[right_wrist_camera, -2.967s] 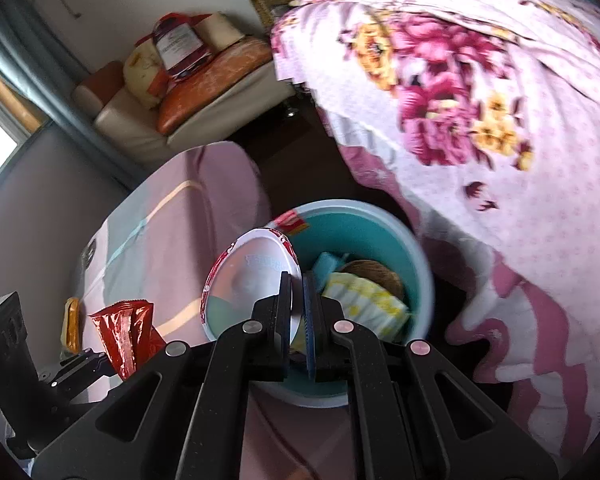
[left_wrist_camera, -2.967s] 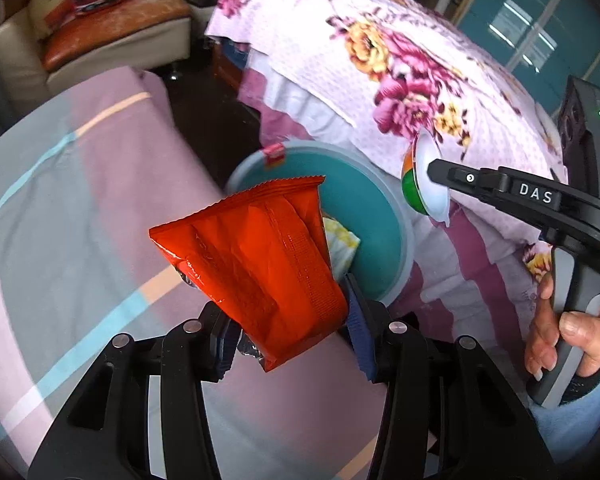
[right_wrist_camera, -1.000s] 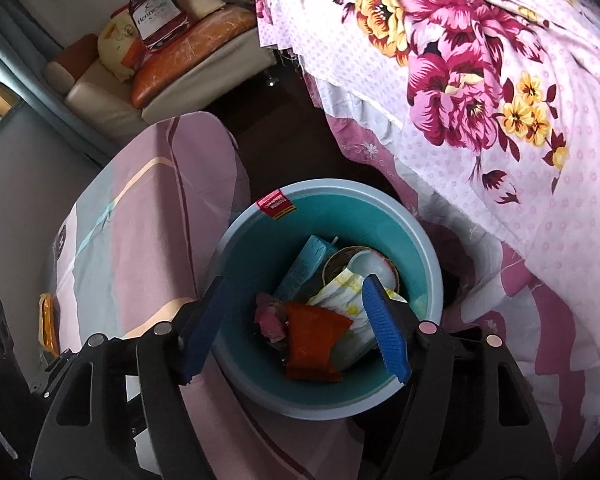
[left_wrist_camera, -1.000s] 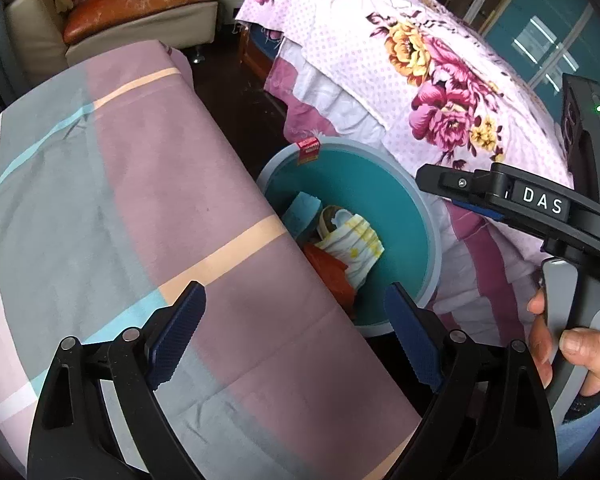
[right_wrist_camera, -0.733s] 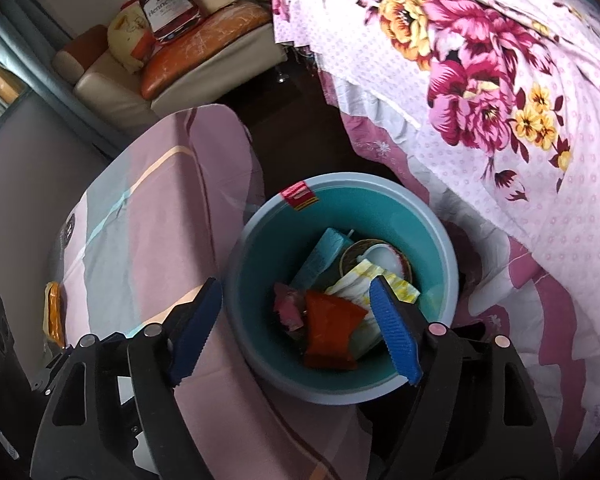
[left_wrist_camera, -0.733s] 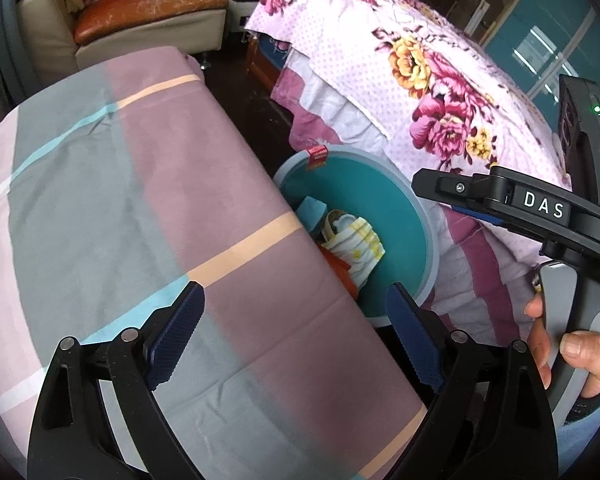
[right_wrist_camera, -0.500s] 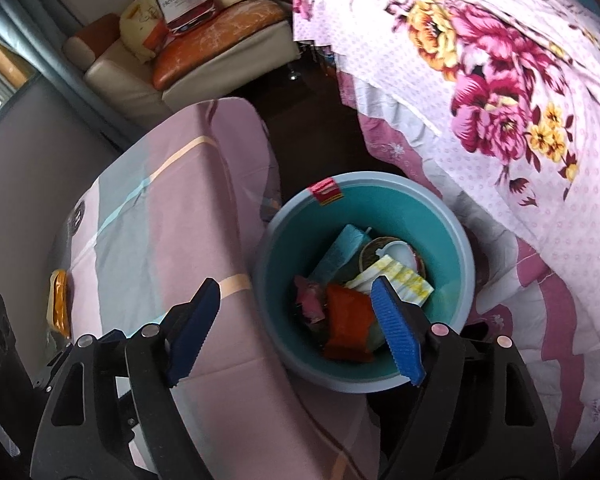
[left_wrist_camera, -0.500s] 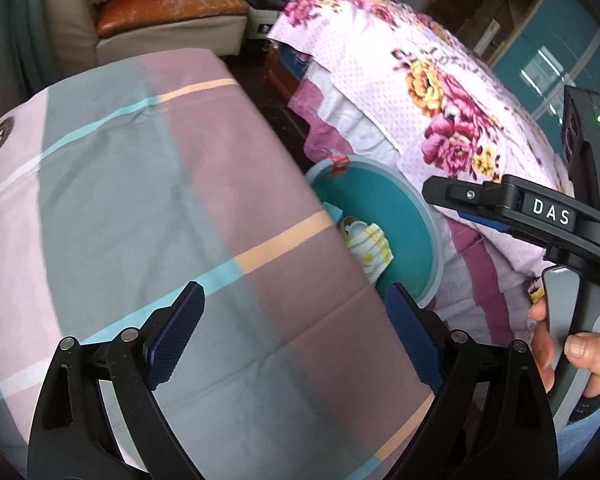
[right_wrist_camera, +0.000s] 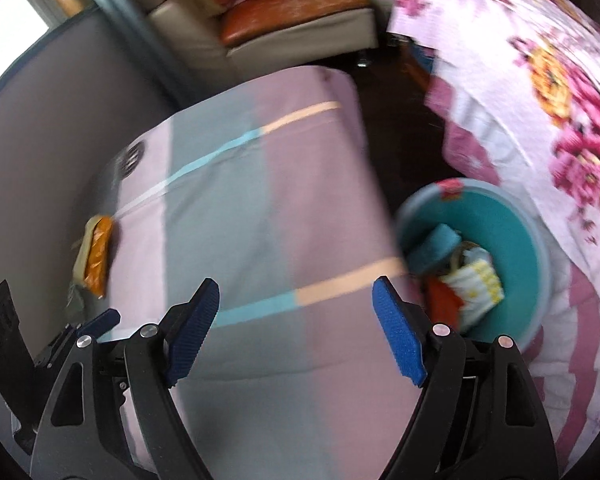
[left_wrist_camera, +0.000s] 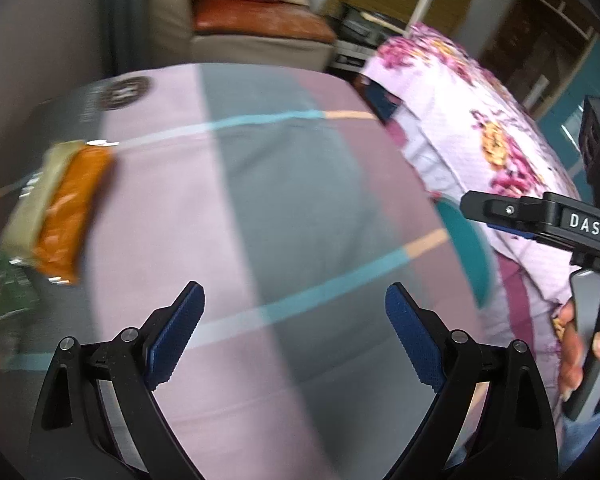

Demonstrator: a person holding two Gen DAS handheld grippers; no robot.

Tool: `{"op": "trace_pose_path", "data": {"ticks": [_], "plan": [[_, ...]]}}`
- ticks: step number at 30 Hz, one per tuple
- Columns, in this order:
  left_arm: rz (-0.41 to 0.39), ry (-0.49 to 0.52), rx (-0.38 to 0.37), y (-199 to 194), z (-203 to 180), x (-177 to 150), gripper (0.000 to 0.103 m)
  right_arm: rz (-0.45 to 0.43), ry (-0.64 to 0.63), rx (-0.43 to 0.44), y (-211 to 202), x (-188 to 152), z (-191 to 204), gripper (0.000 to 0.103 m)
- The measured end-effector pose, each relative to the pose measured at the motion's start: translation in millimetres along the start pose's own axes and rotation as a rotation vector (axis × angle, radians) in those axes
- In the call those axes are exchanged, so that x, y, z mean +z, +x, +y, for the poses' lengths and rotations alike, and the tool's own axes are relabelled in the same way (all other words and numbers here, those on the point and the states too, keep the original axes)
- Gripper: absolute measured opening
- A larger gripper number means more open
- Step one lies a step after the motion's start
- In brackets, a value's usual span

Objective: Collect trash
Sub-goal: 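Move both tools back over the green and orange snack packs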

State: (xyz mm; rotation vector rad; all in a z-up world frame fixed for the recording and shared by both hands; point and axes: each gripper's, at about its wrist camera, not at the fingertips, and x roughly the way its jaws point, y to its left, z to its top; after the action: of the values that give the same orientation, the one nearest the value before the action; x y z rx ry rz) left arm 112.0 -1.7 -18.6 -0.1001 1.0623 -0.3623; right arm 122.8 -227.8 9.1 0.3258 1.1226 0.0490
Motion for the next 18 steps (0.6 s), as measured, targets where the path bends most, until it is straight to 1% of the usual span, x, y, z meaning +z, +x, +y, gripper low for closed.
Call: {"op": "trace_pose_path", "data": {"ticks": [3,6,9,11,15,18], "plan": [[-0.008,-0.014,0.035,-14,36,-4,0.092,0.042,-0.066,0.038,16,1,46,0.075],[-0.001,-0.014,0.060,-27,73,-10,0.092,0.069,-0.124,0.050,28,0,79,0.075],[-0.005,0.001,0.118,-41,109,-18,0.092,0.124,-0.190,0.077,50,-2,123,0.077],[-0.006,-0.004,0.143,-48,132,-23,0.092,0.152,-0.224,0.084,62,-3,146,0.078],[-0.019,-0.038,0.168,-58,173,-30,0.092,0.200,-0.280,0.103,87,-2,190,0.078],[-0.023,-0.055,0.174,-61,197,-32,0.092,0.221,-0.306,0.115,102,-3,214,0.078]]}}
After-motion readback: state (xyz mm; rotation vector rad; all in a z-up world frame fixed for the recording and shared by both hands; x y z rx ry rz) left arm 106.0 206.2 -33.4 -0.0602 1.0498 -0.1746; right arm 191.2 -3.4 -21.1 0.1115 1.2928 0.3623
